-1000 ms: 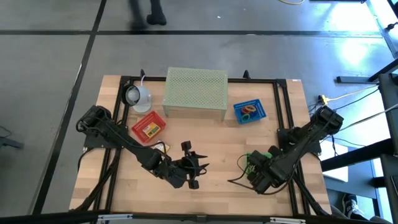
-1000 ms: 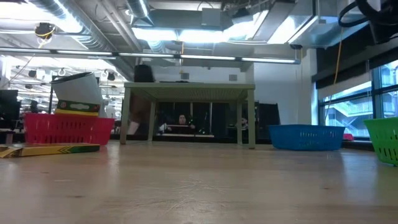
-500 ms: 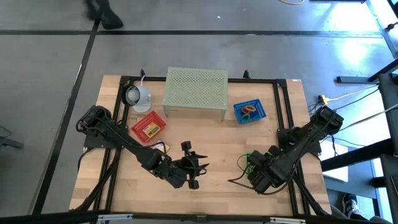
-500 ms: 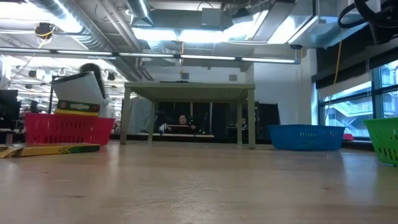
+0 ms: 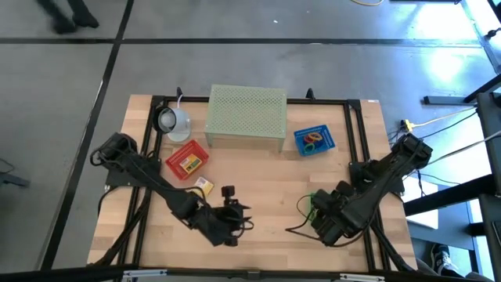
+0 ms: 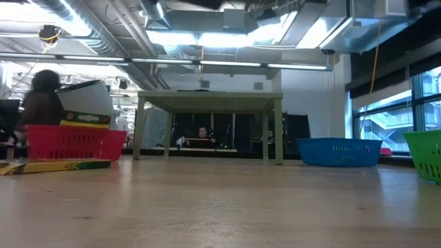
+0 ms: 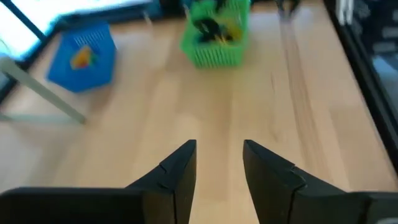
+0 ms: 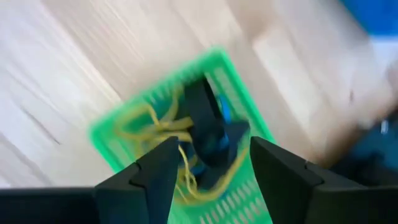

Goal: Pick & Place Office Desk Supplies
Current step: Put the yellow crayon box into the red bin

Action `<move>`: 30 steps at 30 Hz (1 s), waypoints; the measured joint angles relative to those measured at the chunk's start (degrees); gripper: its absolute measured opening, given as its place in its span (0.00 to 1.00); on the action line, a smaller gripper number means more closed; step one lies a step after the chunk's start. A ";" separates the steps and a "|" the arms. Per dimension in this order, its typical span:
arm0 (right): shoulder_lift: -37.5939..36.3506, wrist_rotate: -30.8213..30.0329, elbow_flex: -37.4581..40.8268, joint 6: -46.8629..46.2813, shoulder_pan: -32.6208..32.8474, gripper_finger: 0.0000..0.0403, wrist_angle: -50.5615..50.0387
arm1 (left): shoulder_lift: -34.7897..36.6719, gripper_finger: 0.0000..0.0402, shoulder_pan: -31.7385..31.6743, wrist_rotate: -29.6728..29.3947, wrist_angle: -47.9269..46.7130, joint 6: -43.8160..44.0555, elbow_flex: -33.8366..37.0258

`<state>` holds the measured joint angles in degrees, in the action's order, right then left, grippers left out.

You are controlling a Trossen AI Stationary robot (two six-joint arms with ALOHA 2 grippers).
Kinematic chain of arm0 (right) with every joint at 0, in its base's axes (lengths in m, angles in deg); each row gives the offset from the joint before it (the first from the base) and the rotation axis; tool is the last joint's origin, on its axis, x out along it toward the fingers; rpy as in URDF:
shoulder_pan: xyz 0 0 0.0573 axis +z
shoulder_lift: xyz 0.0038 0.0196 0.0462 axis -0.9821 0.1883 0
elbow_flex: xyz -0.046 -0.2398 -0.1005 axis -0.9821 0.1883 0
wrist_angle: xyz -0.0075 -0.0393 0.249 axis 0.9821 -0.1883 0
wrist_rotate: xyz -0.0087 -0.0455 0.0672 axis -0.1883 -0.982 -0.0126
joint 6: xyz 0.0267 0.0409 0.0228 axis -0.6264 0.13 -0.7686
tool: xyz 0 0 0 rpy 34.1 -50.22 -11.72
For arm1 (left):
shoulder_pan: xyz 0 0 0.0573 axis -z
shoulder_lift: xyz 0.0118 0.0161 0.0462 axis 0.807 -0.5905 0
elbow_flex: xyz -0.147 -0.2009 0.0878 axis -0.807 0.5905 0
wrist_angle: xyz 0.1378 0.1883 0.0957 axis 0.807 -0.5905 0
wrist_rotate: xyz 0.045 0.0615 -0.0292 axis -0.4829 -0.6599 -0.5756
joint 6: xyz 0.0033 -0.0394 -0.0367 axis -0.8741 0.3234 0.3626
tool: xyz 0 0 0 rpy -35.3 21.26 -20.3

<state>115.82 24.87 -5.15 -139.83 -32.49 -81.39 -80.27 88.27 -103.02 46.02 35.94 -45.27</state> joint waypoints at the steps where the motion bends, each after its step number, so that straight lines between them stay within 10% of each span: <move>1: 0.00 -1.77 -0.84 0.91 0.00 0.50 0.04 | 0.34 0.32 0.49 0.86 -2.41 1.66 0.00; 13: 0.00 -29.26 -5.90 6.10 -1.19 0.48 5.92 | -0.04 0.32 4.14 20.77 -37.90 39.80 0.07; 30: 0.00 -27.15 -5.90 32.36 -15.79 0.48 30.70 | 0.16 0.32 7.81 32.94 -51.16 48.91 6.49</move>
<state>115.82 -2.28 -11.05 -107.47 -48.28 -50.69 -80.10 96.08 -70.08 -5.14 84.86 -38.78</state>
